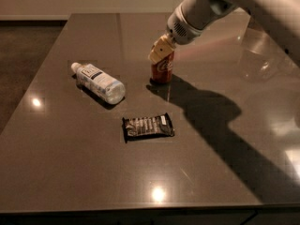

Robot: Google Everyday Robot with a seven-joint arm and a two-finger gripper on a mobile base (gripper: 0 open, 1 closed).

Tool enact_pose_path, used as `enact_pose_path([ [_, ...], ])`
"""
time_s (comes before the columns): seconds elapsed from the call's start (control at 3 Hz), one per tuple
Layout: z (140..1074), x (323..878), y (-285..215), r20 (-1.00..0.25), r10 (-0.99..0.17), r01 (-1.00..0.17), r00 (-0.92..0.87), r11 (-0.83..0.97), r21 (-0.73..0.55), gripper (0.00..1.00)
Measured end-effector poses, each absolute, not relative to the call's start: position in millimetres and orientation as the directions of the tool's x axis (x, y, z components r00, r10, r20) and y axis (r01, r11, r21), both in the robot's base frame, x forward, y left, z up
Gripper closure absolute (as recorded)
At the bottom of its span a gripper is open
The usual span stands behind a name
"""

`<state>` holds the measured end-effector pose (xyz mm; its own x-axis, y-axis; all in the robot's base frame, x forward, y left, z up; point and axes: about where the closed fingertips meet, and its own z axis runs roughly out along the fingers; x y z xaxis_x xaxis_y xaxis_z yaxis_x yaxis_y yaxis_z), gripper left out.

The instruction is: Move coke can near blue plastic bottle

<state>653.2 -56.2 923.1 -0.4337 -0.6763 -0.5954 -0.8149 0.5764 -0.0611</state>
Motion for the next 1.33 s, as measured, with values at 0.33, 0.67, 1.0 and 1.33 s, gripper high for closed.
enact_pose_path([
  [0.33, 933.4, 638.9, -30.8, -0.631, -0.676, -0.856, -0.381, 0.516, -0.037, 0.87],
  [0.67, 945.6, 624.5, 2.5, -0.665, -0.677, -0.898, -0.313, 0.439, -0.024, 1.00],
  [1.0, 948.0, 615.7, 29.1, -0.680, -0.682, -0.925, -0.269, 0.380, -0.016, 1.00],
  [1.33, 936.9, 612.4, 53.2, -0.659, -0.715, -0.940, -0.232, 0.339, -0.036, 0.75],
])
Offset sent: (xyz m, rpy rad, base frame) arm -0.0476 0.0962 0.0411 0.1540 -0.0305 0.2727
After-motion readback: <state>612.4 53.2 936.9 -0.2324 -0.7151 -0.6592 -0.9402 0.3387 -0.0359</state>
